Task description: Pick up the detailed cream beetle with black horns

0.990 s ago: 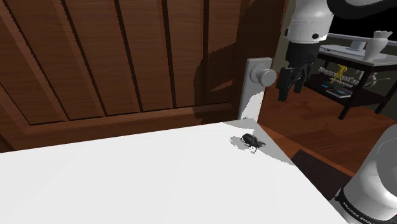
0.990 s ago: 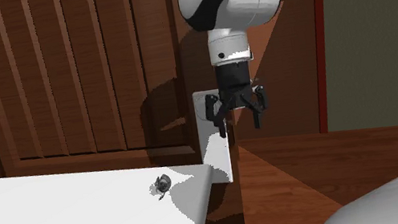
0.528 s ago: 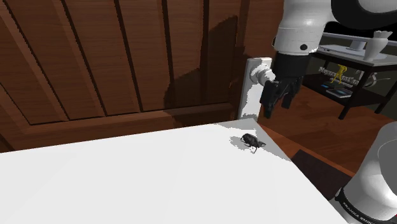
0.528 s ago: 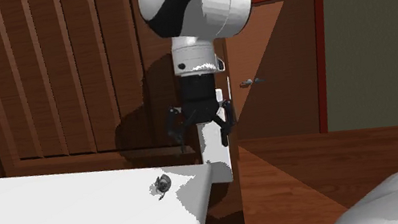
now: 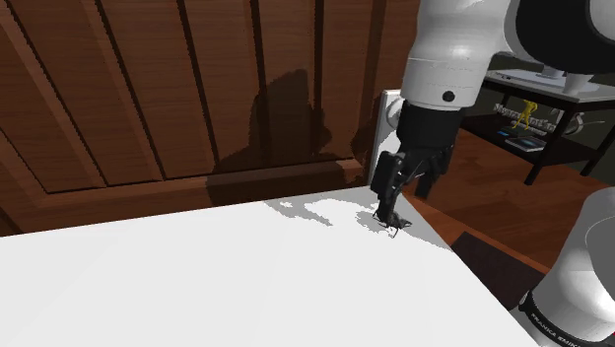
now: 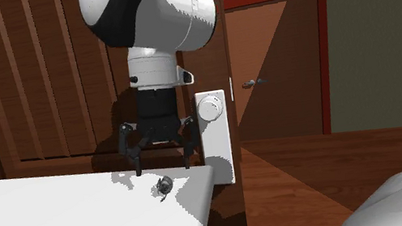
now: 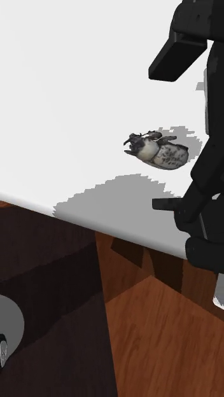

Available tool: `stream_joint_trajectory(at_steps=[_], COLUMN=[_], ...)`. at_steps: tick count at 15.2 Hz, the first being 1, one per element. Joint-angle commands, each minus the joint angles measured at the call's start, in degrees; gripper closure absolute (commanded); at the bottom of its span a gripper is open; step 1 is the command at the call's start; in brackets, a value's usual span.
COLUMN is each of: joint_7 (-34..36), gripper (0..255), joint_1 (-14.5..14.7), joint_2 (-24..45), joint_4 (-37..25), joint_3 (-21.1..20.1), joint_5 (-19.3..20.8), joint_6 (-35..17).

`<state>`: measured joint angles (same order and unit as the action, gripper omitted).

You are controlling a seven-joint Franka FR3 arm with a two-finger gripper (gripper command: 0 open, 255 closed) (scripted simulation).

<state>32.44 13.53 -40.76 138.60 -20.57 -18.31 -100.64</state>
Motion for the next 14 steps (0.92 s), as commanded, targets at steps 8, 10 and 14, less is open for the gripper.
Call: stream_joint_trajectory(at_steps=[8,10,14], joint_7=[0.0,0.1,0.1], gripper=[0,255,255], joint_1=[0.5,0.5,0.5], joint_2=[0.5,0.5,0.6], joint_4=[5.2,5.1,5.1], joint_3=[-1.7,-1.8,-1.8], joint_5=[-1.6,-1.6,-1.6], joint_6=[-6.0,-6.0,-6.0])
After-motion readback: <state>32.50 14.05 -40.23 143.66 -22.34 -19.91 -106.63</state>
